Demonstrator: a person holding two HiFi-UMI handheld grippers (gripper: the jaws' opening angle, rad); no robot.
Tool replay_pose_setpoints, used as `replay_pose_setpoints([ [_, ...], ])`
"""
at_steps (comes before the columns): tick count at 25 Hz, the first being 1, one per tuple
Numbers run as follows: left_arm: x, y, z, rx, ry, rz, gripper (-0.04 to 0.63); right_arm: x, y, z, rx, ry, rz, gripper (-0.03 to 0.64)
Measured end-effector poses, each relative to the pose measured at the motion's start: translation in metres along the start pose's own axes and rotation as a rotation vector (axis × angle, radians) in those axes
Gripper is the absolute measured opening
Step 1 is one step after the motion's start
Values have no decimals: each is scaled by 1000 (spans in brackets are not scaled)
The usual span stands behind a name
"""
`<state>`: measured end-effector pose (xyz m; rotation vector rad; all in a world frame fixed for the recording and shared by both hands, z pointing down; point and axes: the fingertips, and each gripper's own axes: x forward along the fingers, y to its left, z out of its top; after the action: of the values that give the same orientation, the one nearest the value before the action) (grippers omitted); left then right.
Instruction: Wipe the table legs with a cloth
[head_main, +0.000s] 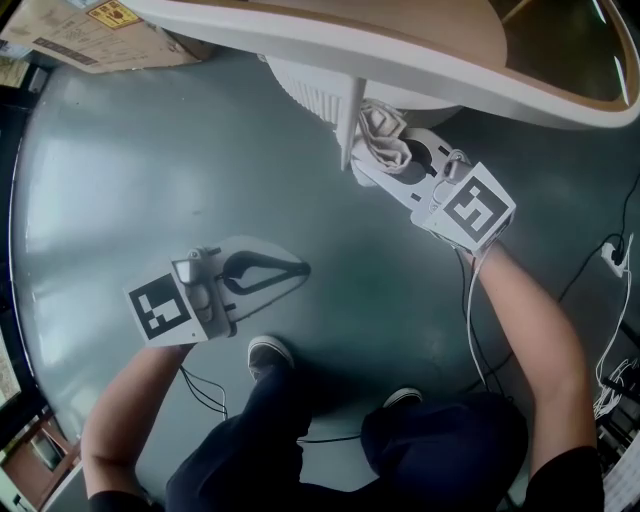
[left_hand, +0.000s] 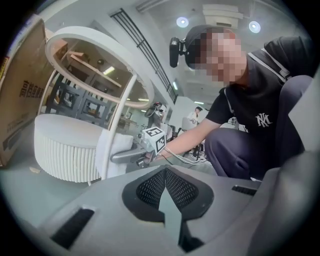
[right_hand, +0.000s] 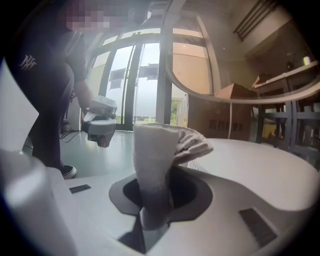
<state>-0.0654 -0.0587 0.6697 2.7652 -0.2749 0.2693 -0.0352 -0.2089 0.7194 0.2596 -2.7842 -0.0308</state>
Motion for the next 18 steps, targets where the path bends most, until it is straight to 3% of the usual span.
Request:
replay_pose_setpoints([
  [7,-6,1,-18,-26,27,-5,6,27,5,-75,66,120,14,75],
  [13,-13,-5,-23,-25,25,20,6,38,9,-123,42,289,59,75],
  [16,-18,-8,-17,-11,8,27,6,37,10,-138,79,418,84,75],
  [18,-19,-8,-10,-3,-8,34,6,28,4,-126,101,457,67,75],
])
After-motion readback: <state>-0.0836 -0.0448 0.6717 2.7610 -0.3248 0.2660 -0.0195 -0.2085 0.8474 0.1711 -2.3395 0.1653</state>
